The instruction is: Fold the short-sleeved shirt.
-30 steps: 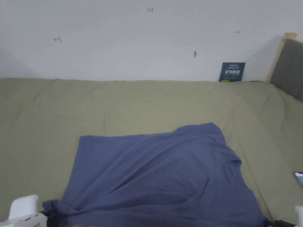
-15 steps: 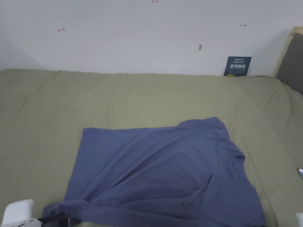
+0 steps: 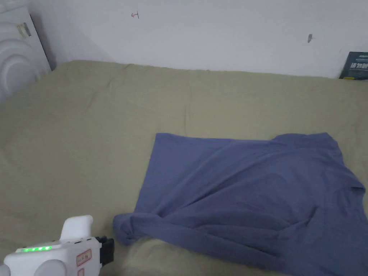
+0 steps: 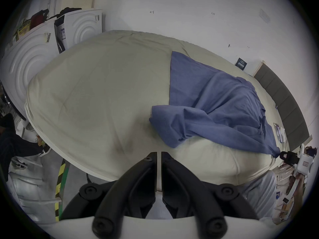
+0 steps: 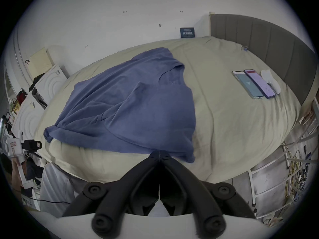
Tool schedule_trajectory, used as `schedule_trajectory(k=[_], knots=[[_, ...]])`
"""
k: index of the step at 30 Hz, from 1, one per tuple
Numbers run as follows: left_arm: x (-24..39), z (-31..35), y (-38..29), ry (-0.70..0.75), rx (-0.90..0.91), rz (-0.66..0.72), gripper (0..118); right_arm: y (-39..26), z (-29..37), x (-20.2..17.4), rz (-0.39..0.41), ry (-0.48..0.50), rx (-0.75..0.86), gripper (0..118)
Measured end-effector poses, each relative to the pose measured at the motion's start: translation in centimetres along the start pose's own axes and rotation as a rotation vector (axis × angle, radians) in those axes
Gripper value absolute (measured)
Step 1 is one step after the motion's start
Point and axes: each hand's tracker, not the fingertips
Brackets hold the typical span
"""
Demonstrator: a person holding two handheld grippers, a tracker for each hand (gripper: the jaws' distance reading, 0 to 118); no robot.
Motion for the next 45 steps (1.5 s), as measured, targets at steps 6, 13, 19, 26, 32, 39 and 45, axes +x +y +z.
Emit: schedule_trajectory(k=[6, 13, 19, 26, 32, 39, 45], knots=[[0.8, -2.4, 2.7, -0.004, 0.046, 0.011, 115, 0.5, 0.0, 0.8, -0.034, 0.01, 0.009, 0], [2.3, -6.7, 3.4, 0.041, 0.002, -0.05, 101, 0.3, -0.6, 2.1, -0.021, -0.028, -0.001, 0], [3.6, -6.2, 3.4, -0.029, -0.061, 0.004, 5, 0.6, -0.2, 3.3, -0.027, -0.017, 0.02, 50], [3.3, -4.9, 4.1, -0.009, -0.043, -0.008, 5, 1.6, -4.0, 4.1, 0.021, 0.027, -0.04, 114], [3.4, -5.1, 4.4, 0.012, -0.048, -0.019, 5, 1.7, -5.8, 3.6, 0.102, 0.01, -0.076, 11], [3.5, -4.5, 5.0, 0.016, -0.018, -0.058, 5, 2.8, -2.0, 2.1, 0.13, 0.033, -0.005, 8], [3.5, -4.4, 7.8, -0.005, 0.029, -0.062, 5, 7.2, -0.4, 1.9, 0.093, 0.074, 0.045, 8]])
